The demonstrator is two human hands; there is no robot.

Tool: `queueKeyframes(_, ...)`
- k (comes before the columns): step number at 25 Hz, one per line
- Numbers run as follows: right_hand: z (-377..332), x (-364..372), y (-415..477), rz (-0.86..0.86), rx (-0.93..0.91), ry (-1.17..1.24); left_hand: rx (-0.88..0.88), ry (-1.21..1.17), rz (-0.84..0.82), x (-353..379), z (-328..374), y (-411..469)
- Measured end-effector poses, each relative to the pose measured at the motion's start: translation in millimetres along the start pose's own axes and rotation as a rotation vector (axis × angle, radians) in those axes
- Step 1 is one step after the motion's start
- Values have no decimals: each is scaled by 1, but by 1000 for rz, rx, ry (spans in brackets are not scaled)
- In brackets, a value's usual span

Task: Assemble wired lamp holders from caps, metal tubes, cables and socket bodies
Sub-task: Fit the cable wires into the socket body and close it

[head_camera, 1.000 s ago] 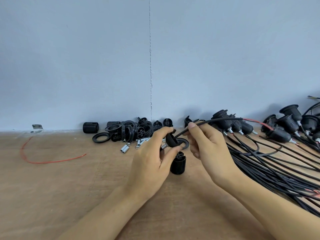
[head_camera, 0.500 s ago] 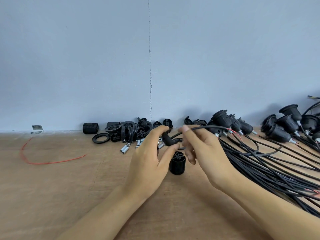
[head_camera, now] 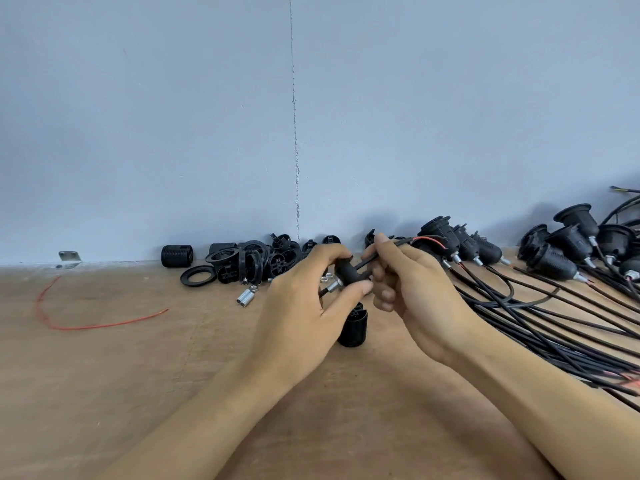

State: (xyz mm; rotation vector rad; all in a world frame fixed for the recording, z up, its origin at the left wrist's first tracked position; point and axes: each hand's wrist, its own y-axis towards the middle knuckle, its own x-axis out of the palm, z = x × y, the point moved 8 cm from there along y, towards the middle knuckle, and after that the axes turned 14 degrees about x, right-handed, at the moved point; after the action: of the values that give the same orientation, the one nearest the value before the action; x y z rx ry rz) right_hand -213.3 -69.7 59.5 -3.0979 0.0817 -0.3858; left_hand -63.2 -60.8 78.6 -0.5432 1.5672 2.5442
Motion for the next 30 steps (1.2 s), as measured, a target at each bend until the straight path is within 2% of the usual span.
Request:
queueKeyframes(2,2,2,1,-56,64,73,-150,-193,-30,6,-1,7)
queueKeyframes(4,5,3,3,-74,108,111,-374,-403,-65,16,-6,9)
queueKeyframes(7,6,-4,4,-13,105,12,-612,-653,-81,30,-10,3)
queueKeyframes(10,9,-7,4,52,65,-144,-714,-1010,11,43,-6,-2)
queueKeyframes(12,12,-4,3,41,56,-193,-726,-1135,121,43,-11,-4)
queueKeyframes(14,17,3,3,-45,118,-181,-714,-1142,229,37,-23,-5)
queueKeyframes(16,21,5,2,-138,226,-171,-688,-1050,296,28,-36,-5)
queueKeyframes(18,16,0,2,-129,197,-287,-678,-932,324,19,-47,-6)
queueKeyframes(20,4,-9,3,-9,77,-457,-696,-886,365,15,-55,-8)
queueKeyframes(24,-27,-38,1,414,-173,-851,-731,-940,488,11,-68,-15)
queueKeyframes(28,-25,-58,2,593,-123,-1081,-743,-846,432,16,-75,-24)
queueKeyframes(30,-25,-57,1,683,-200,-1286,-724,-743,362,19,-75,-27)
